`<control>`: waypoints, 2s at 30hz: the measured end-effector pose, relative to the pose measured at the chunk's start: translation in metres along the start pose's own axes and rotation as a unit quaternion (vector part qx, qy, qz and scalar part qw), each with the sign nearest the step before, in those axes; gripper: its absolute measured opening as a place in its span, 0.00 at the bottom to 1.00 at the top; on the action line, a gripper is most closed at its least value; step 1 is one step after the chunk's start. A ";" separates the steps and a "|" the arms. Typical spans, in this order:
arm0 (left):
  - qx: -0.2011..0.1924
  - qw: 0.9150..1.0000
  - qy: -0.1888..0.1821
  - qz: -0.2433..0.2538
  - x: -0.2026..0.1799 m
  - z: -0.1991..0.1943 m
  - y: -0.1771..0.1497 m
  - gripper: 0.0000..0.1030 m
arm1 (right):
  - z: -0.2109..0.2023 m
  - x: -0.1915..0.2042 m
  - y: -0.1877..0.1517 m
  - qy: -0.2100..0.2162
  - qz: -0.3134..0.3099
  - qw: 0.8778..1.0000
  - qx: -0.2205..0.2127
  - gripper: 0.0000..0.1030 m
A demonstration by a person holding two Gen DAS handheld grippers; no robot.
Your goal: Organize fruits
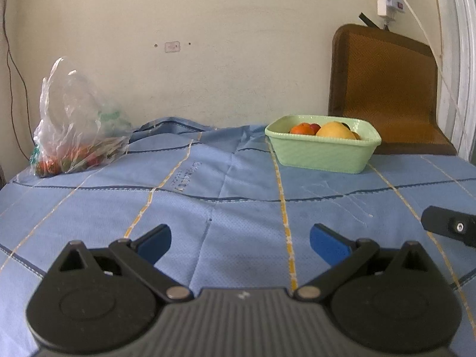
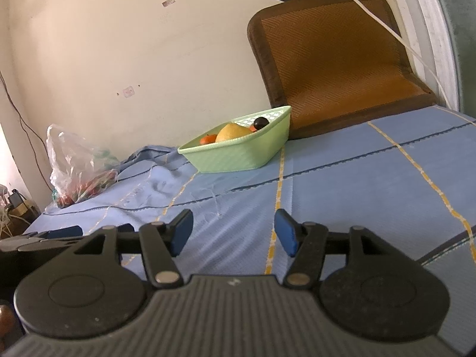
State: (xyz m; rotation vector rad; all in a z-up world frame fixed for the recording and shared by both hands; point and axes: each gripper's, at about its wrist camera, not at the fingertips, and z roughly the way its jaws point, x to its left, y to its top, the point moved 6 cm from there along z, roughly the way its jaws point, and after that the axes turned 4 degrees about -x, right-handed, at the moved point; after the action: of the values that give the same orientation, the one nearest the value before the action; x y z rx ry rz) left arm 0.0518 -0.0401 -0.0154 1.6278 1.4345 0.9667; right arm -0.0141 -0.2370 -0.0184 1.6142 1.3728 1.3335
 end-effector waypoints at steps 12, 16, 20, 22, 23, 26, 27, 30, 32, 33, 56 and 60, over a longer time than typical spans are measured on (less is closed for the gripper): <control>-0.012 1.000 0.003 0.001 -0.003 -0.001 0.002 1.00 | -0.003 -0.001 0.001 0.011 0.006 1.000 -0.008 0.64; -0.015 1.000 0.002 0.000 -0.003 -0.002 0.002 1.00 | 0.000 -0.001 0.002 0.010 0.006 1.000 -0.005 0.64; -0.018 1.000 0.004 0.003 -0.004 -0.003 0.002 1.00 | -0.001 -0.003 0.003 0.013 0.013 1.000 -0.008 0.64; -0.017 1.000 0.004 0.004 -0.004 -0.003 0.002 1.00 | -0.001 -0.003 0.002 0.014 0.011 1.000 -0.007 0.64; -0.018 1.000 0.004 0.003 -0.004 -0.003 0.002 1.00 | -0.002 -0.002 0.002 0.015 0.010 1.000 -0.008 0.64; -0.018 1.000 0.002 0.002 -0.004 -0.003 0.002 1.00 | -0.002 -0.003 0.002 0.016 0.010 1.000 -0.009 0.64; -0.018 1.000 0.001 0.001 -0.004 -0.003 0.002 1.00 | -0.002 -0.003 0.002 0.017 0.011 1.000 -0.009 0.64; -0.018 1.000 -0.002 -0.001 -0.004 -0.003 0.002 1.00 | -0.002 -0.003 0.002 0.015 0.011 1.000 -0.009 0.64; -0.018 1.000 -0.002 -0.003 -0.003 -0.003 0.002 1.00 | -0.002 -0.003 0.002 0.014 0.010 1.000 -0.010 0.64; -0.018 1.000 -0.003 -0.005 -0.003 -0.004 0.002 1.00 | -0.002 -0.003 0.002 0.013 0.010 1.000 -0.011 0.64; -0.008 1.000 0.001 -0.011 0.000 0.000 0.001 1.00 | -0.001 -0.002 0.001 0.014 0.005 1.000 -0.005 0.65; -0.008 1.000 0.003 -0.009 0.000 -0.001 0.001 1.00 | 0.001 -0.002 0.001 0.014 0.003 1.000 0.000 0.65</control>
State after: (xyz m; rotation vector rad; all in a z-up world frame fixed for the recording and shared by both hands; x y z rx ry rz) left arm 0.0512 -0.0401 -0.0143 1.5998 1.4389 0.9717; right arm -0.0126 -0.2384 -0.0186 1.6076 1.3851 1.3640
